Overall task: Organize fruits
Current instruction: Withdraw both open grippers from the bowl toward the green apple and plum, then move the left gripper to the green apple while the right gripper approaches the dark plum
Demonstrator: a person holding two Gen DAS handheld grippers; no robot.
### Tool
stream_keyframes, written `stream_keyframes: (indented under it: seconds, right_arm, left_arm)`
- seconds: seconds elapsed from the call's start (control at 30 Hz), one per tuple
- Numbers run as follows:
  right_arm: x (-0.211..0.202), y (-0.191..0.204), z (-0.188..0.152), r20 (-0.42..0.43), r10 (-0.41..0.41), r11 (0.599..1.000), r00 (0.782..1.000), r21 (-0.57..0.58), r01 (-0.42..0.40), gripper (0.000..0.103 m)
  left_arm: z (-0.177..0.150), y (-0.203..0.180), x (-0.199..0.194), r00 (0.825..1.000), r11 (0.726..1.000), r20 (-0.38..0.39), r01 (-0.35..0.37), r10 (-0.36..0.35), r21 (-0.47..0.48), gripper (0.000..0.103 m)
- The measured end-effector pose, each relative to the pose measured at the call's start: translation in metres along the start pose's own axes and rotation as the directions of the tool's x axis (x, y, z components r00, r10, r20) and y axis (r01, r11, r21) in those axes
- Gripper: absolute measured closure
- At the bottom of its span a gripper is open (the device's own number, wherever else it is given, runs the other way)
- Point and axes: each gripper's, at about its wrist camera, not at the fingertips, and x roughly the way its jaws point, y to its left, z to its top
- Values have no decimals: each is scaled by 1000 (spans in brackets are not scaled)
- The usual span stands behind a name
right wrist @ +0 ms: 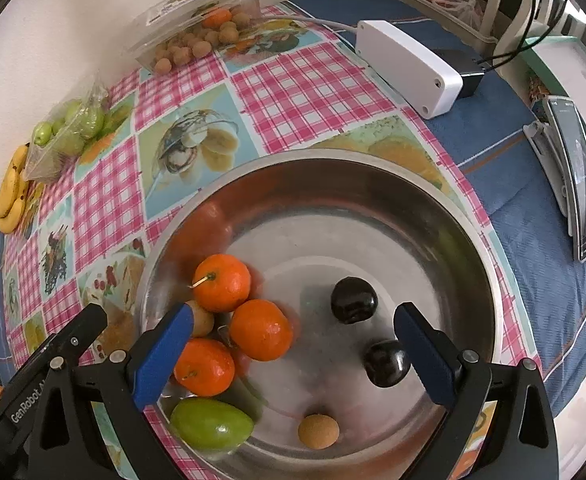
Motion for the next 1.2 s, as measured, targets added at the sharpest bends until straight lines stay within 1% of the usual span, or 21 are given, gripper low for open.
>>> stream_keyframes:
  seconds: [0.1, 0.4, 0.47, 0.57, 0.63, 0.83, 1.0, 1.2]
  right_arm:
    - [-4, 3, -1, 8, 10, 1000, 1000, -13, -10, 3]
    - [-10, 15, -2, 12, 23, 999, 1000, -40, -23, 3]
    - [-13, 19, -3, 20, 36, 998, 999, -58, -34, 3]
    - [-19, 30, -5, 45, 18, 995, 999, -99, -13, 3]
    - [-23, 38, -8, 57, 23, 994, 998, -112, -17, 3]
    - [-34, 64, -13, 93, 71, 984, 993, -172, -54, 3]
    - [-32, 88, -22, 76, 128, 972, 989, -205, -110, 3]
    - [-27, 124, -40, 44, 197, 942, 979, -284, -177, 3]
  left_arm:
    - [0, 5, -7, 1000, 1000, 18, -9, 9, 5, 0]
    - [-7, 29, -14, 1000, 999, 19, -1, 1, -33, 0]
    - [-8, 36, -15, 1000, 999, 18, -1, 2, -49, 0]
    - [-10, 48, -18, 1000, 996, 18, 2, 0, -90, 0]
    - [-10, 55, -21, 1000, 994, 28, -2, 5, -110, 0]
    - [-12, 83, -33, 998, 985, 59, -6, 16, -171, 0]
    - [-16, 111, -40, 996, 974, 77, -24, 42, -223, 0]
    - [-22, 140, -48, 994, 956, 96, -17, 47, -294, 0]
